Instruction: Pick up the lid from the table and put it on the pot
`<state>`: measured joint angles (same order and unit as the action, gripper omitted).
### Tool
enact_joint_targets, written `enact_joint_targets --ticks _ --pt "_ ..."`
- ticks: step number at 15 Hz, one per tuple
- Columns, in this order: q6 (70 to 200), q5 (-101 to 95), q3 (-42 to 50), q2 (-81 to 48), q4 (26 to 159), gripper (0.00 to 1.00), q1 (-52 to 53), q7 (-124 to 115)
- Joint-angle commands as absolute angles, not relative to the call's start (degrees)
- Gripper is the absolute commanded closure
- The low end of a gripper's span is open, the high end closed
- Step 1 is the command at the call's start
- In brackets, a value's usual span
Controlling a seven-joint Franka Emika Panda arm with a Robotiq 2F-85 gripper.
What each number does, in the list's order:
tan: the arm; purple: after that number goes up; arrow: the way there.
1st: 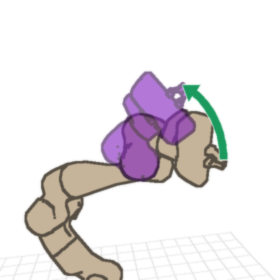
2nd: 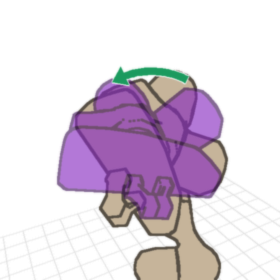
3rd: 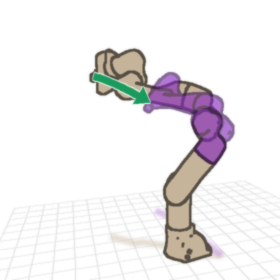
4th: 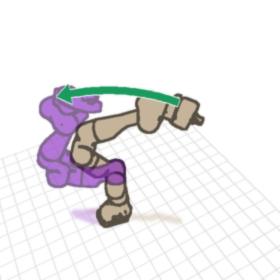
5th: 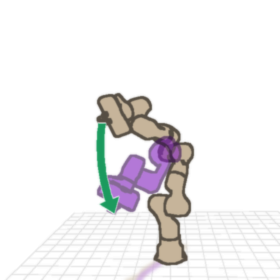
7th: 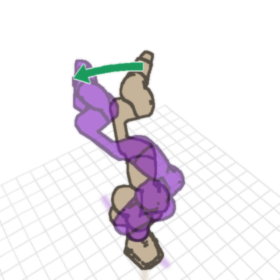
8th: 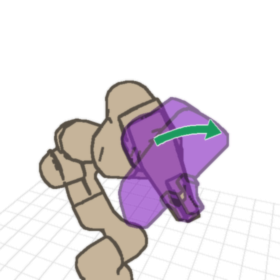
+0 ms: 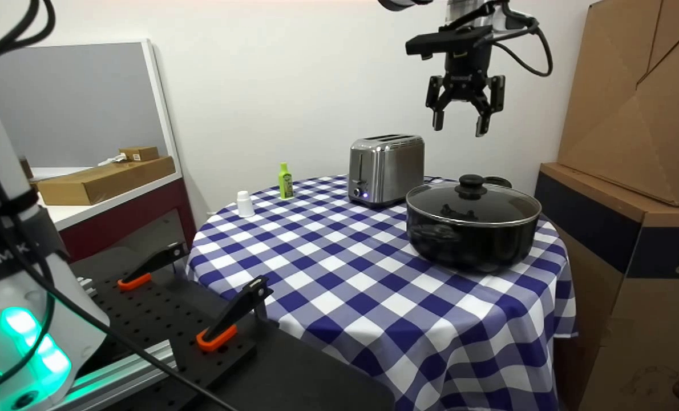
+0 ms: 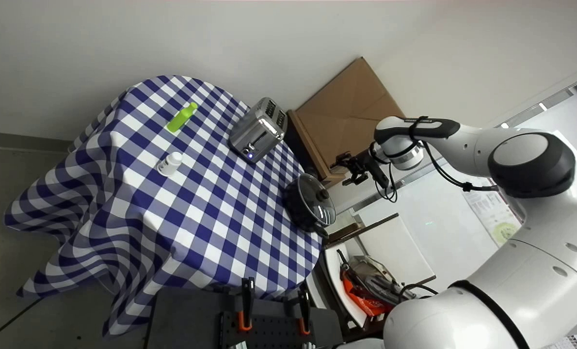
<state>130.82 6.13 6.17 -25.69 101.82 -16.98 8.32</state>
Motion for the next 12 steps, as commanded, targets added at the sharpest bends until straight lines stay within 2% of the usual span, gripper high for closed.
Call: enact_joint_targets --ticks 1,10,11,12 --pt "135.6 6.0 5.1 -13.7 115.8 0.00 -13.8 10.3" --pt "142.8 14.1 1.3 10.6 143.9 0.00 -4.4 4.6" --pt "140.3 11.2 2.7 3.3 136.1 0.00 -5.2 5.7" --pt "140.8 12.1 2.4 5.8 138.9 0.00 -4.3 5.2"
